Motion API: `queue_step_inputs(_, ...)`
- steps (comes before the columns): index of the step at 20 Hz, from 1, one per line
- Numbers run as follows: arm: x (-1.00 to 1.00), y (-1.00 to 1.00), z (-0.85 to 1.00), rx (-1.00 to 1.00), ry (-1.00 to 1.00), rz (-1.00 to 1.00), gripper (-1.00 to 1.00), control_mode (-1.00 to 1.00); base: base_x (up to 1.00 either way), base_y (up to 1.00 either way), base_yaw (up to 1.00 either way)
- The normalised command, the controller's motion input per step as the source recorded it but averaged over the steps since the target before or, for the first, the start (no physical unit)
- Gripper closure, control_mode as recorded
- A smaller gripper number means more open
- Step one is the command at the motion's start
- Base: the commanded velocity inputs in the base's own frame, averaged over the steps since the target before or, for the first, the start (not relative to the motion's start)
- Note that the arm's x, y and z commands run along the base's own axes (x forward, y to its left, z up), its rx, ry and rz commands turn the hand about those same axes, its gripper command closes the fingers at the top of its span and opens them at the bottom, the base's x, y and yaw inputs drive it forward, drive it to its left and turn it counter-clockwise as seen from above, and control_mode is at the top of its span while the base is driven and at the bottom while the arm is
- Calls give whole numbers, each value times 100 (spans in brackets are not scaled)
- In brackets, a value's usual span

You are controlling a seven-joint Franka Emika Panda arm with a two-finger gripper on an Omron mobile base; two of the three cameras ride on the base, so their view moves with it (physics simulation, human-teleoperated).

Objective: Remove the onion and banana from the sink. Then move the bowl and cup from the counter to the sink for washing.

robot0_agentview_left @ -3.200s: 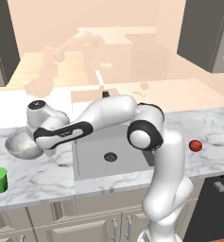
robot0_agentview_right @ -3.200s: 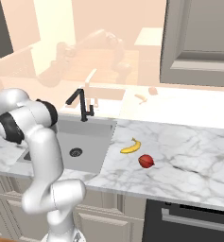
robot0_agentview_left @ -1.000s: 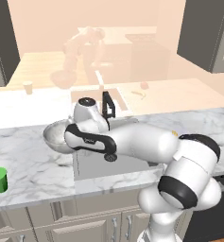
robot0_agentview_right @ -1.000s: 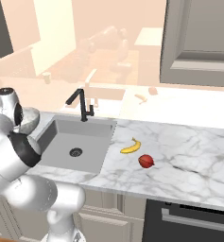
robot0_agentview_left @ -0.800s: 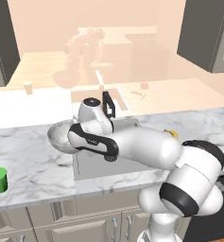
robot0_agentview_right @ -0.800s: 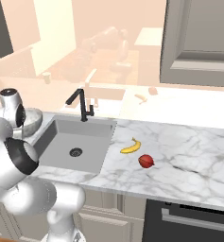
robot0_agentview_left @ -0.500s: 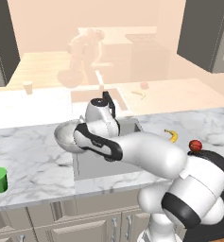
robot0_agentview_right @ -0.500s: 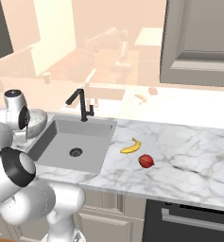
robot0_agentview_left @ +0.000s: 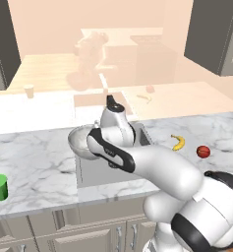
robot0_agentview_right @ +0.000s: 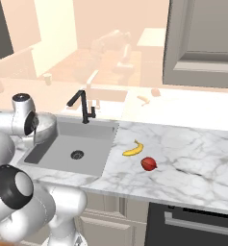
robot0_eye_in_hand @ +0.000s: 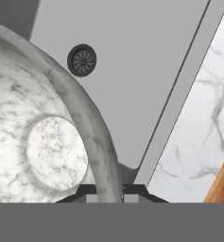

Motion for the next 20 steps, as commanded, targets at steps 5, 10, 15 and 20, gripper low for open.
queue_step_inputs(5, -4, -36, 0, 0, 0, -4, 100, -100, 0, 0, 0)
queue_step_inputs(10, -1, -34, 0, 0, 0, -2, 100, -100, 0, 0, 0)
queue_step_inputs(15, 0, -30, 0, 0, 0, 0, 100, -100, 0, 0, 0)
queue_step_inputs(20, 0, -28, 0, 0, 0, 0, 100, -100, 0, 0, 0)
